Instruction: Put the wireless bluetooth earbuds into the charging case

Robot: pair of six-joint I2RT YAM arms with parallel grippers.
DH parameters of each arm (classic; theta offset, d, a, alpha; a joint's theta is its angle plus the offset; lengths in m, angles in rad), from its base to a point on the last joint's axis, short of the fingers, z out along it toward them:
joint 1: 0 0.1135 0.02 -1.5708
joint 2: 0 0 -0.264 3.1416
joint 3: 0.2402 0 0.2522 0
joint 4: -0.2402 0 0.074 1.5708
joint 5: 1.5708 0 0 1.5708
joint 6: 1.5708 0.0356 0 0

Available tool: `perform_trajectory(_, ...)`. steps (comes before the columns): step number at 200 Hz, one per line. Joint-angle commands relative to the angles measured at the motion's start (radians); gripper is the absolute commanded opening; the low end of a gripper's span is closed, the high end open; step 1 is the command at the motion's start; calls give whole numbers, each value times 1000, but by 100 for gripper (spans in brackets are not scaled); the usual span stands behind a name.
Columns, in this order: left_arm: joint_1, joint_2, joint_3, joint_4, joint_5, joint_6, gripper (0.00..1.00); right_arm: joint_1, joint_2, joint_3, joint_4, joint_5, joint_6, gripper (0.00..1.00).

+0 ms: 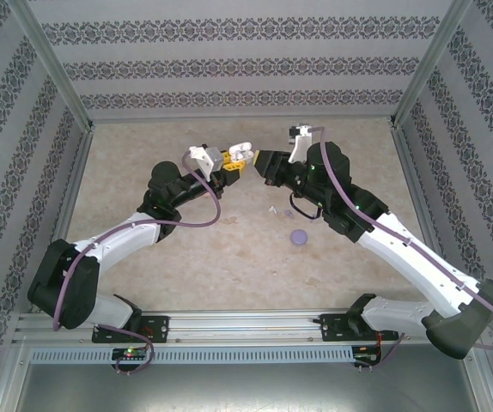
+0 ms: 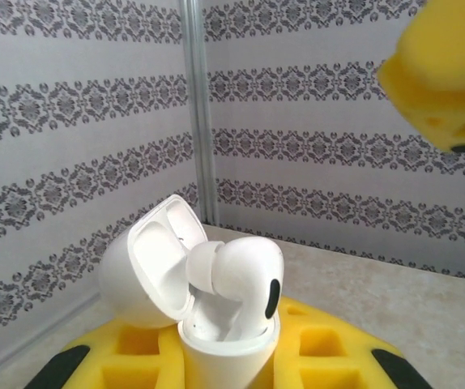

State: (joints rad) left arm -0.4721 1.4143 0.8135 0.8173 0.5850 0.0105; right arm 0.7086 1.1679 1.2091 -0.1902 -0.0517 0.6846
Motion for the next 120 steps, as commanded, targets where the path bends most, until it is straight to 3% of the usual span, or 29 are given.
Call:
perform_trajectory(1, -13, 17, 4, 47, 70, -25, 0, -3, 14, 43, -109, -48, -3, 7)
perform_trajectory(15, -14, 22, 4, 45, 82, -32, 0, -2, 29, 52, -120, -59, -2, 0)
perform_trajectory(120, -14, 31, 18, 27, 123, -44, 0, -5, 134, 101, -117, -95, 7, 0)
